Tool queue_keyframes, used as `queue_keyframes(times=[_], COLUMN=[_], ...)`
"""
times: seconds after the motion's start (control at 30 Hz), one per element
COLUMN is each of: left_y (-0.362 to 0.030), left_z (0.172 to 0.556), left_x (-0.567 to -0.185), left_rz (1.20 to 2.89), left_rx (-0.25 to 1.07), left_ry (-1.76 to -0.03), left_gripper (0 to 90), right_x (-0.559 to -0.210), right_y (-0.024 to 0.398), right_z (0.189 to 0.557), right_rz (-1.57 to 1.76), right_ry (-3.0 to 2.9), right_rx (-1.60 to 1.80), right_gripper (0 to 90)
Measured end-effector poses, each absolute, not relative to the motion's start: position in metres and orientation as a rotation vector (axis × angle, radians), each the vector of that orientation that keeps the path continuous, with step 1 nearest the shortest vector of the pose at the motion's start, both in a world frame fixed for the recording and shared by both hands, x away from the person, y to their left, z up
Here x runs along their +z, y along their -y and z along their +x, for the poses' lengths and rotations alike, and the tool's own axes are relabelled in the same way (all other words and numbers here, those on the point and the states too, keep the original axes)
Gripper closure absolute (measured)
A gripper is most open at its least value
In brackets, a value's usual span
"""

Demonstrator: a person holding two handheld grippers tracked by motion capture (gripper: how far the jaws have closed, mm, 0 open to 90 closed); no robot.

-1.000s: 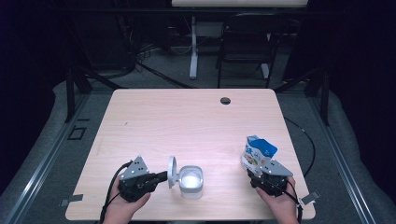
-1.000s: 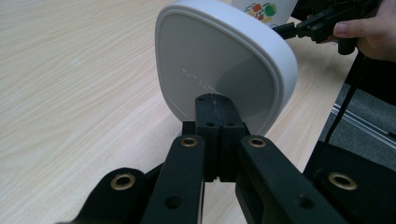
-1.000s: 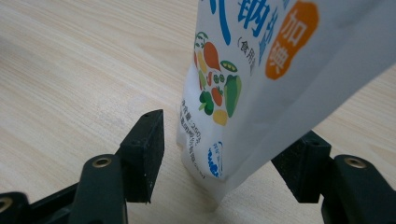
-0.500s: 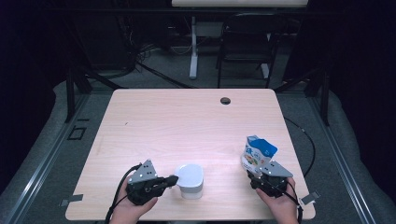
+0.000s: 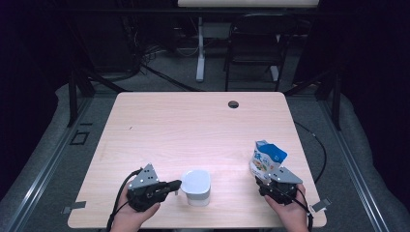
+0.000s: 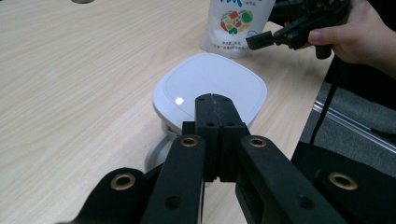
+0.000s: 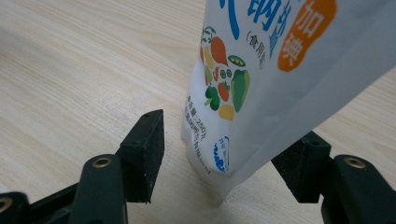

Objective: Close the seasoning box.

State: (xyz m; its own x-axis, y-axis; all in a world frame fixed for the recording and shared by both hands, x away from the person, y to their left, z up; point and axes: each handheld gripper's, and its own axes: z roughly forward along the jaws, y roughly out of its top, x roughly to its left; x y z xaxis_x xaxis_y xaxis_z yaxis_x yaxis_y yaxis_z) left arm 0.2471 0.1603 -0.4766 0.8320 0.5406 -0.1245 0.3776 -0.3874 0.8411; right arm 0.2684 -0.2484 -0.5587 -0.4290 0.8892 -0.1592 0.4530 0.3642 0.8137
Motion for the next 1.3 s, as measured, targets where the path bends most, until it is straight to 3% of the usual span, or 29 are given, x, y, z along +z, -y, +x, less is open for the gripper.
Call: queue_keyframes(times=[0.6,1.3], left_y=[-0.22,-0.271], left_z=[0.271,0.298], left_x=[-0.478,-0.531], left_rz=[1.909,1.873], left_rx=[0.277,0.304], left_ry=[-0.875,-1.166], left_gripper=[89.4,87.7], right_x=[-0.559,-0.56], right_y=[0.246,0.243], right_z=[0.268,0.269], right_rz=[1.151,1.145], right_ry=[-2.043,-2.061], right_rx=[0.93,0.921], right_gripper=[38.4,38.4])
